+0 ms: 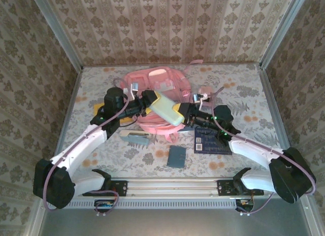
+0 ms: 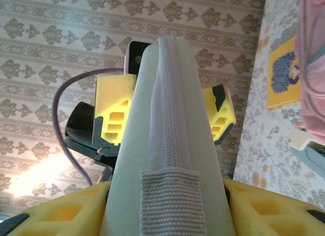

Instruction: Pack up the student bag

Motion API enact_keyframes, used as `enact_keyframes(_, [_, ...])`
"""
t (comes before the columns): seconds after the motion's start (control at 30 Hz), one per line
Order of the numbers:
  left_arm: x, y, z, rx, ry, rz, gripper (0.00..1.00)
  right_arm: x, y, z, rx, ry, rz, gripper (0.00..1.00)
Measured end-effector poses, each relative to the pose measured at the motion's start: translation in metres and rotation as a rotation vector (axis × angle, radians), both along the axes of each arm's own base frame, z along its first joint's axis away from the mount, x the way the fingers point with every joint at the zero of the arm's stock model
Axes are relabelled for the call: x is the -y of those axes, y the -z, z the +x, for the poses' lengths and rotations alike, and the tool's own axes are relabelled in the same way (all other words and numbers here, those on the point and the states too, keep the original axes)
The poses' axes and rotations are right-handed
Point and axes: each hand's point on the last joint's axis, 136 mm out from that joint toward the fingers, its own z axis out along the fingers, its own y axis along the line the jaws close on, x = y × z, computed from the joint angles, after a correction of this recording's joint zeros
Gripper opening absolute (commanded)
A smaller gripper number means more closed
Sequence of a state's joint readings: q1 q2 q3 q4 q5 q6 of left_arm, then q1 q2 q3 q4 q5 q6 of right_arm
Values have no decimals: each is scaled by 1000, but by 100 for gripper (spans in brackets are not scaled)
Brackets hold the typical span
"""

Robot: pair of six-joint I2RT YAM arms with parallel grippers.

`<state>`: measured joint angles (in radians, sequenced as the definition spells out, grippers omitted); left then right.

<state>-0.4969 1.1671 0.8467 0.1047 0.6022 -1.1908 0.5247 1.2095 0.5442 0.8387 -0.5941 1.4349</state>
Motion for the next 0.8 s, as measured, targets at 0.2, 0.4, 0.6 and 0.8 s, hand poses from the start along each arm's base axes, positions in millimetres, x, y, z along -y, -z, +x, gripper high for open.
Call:
enact_keyframes(0.2, [-21,3,24,71,-32,201,76,44,0,5,27,132,-70,51])
enact_keyframes(0.4, [-9,15,68,172,78,469,68,97,7,17,32,297,-123,50])
enact_keyframes(0.6, [-1,67,106,198,227,705,70,121,35,22,-45,354,-173,50])
enact_keyframes(0.8, [4,114,126,174,371,765,61,122,39,18,-50,330,-184,51])
